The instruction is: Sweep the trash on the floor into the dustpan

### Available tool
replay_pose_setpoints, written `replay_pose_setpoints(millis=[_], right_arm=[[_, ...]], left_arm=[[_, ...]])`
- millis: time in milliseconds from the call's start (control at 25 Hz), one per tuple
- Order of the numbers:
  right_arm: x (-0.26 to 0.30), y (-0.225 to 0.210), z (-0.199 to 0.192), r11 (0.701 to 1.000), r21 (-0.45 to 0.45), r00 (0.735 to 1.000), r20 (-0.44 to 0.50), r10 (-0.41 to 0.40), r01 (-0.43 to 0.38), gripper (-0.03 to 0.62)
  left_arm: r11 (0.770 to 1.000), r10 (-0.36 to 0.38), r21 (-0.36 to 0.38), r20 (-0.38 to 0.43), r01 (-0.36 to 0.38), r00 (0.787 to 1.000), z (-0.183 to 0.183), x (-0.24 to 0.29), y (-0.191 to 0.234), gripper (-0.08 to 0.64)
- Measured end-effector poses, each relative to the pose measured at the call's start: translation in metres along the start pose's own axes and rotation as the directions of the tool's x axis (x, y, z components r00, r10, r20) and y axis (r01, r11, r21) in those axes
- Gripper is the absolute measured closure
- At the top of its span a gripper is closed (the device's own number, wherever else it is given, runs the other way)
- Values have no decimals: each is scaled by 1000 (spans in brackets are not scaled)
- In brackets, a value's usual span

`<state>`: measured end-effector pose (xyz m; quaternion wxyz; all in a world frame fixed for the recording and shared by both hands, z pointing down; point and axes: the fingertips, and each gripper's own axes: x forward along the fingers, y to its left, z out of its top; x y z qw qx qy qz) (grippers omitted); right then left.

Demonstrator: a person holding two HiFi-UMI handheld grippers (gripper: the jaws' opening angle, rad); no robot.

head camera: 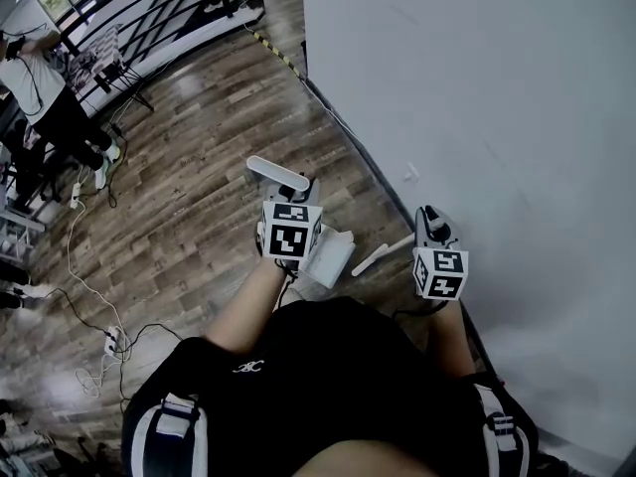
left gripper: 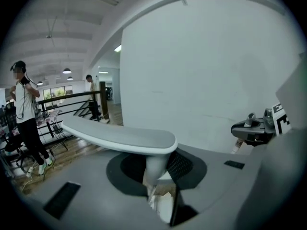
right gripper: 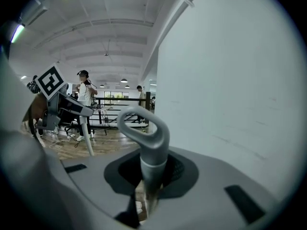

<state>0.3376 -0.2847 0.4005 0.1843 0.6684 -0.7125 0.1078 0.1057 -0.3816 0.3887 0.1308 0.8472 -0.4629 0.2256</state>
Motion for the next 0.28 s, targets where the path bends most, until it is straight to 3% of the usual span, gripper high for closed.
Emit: replay_pose_setpoints(millis=[280], right_arm=[[0,3,1,1000,-15,999,27,27,-27,535]], left_arm=[[998,-57,-24,-11,56,998,-7,2,-24,468]])
